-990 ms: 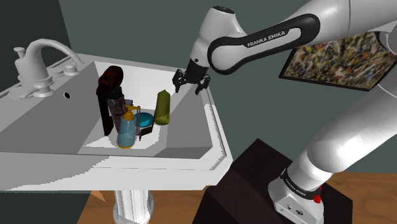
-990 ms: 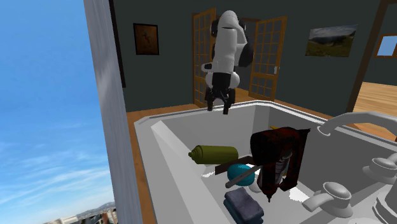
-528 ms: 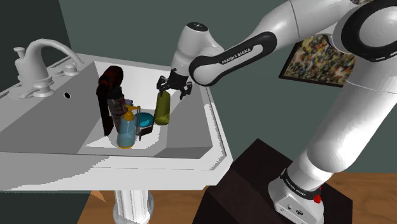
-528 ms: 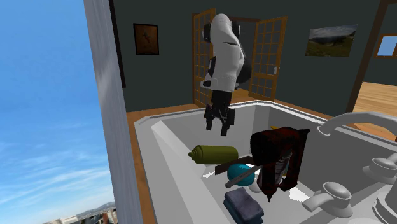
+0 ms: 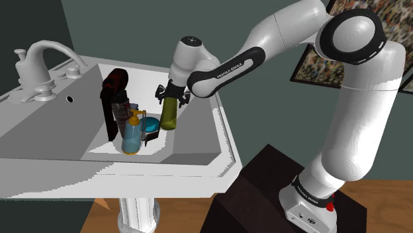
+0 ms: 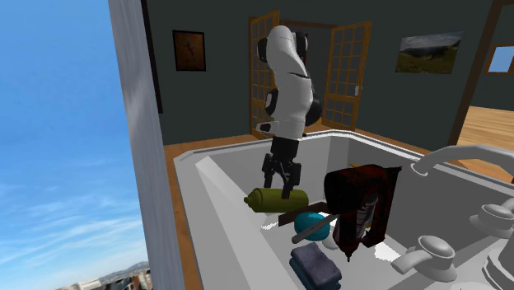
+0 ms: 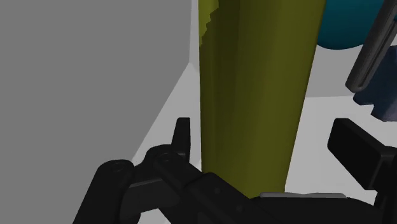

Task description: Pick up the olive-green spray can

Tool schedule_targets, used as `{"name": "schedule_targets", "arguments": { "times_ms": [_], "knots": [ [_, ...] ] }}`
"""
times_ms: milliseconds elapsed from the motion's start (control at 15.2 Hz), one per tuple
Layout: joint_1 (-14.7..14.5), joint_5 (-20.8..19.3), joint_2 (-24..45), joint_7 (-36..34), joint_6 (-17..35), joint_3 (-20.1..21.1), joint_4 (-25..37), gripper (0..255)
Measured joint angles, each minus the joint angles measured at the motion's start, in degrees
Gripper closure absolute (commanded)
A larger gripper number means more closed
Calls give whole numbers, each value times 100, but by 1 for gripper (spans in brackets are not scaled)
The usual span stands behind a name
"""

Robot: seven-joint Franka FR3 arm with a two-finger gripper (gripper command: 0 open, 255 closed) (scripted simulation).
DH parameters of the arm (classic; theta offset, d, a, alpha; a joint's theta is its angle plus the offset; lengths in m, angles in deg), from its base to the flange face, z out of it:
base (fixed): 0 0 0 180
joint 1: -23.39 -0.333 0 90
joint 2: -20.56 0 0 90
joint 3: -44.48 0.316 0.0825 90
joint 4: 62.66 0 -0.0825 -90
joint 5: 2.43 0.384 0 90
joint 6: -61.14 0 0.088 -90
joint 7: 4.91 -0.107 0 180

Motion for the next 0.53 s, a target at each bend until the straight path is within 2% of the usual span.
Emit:
{"name": "schedule_targets", "arguments": {
  "times_ms": [264,330,528],
  "knots": [
    [-62,-191,179,-157,202,-106,-40,0],
    [-74,-213,206,-178,216,-119,-32,255],
    [-85,-231,217,-196,228,-127,-29,255]
  ]
}}
